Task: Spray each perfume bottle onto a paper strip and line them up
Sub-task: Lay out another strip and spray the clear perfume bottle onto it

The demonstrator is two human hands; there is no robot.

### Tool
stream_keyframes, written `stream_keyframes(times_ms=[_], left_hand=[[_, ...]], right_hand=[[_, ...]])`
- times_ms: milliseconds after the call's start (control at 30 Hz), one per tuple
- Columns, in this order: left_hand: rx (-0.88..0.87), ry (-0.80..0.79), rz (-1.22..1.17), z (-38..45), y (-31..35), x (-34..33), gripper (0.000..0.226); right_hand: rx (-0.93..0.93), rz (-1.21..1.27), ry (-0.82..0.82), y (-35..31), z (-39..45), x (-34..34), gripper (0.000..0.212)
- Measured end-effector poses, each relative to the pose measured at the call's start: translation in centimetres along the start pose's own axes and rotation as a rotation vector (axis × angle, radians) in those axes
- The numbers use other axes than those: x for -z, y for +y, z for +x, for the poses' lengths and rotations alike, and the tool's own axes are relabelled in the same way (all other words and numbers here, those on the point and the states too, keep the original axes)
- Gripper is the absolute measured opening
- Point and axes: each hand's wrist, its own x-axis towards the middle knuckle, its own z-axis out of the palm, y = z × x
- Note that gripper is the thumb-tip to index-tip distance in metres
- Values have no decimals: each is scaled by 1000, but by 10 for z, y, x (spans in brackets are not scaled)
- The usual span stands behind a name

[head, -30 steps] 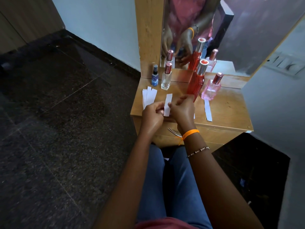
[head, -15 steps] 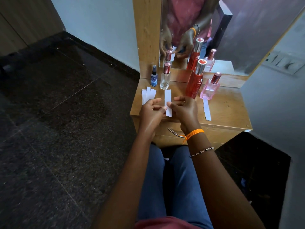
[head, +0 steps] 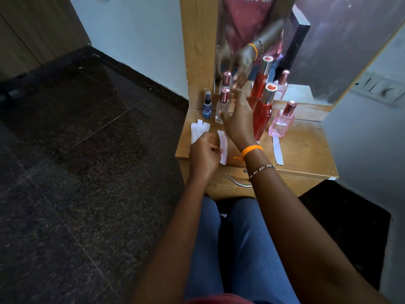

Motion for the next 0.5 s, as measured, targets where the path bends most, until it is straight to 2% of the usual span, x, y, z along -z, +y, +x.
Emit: stream_keyframes(times_ms=[100, 200, 367, 500], left_hand=[[-52, 70, 76, -3, 2, -3, 15], [-81, 126, 107, -3, 3, -4, 13], [-54, 94, 142, -1, 3, -5, 43], [-182, 125, -44, -2, 10, 3, 65]], right_hand=[[20, -74, -28, 0, 11, -7, 40], [33, -88, 21, 0, 10, -6, 30], [115, 12, 108, -3, -17, 13, 36], [102, 94, 94, -3, -46, 33, 38]])
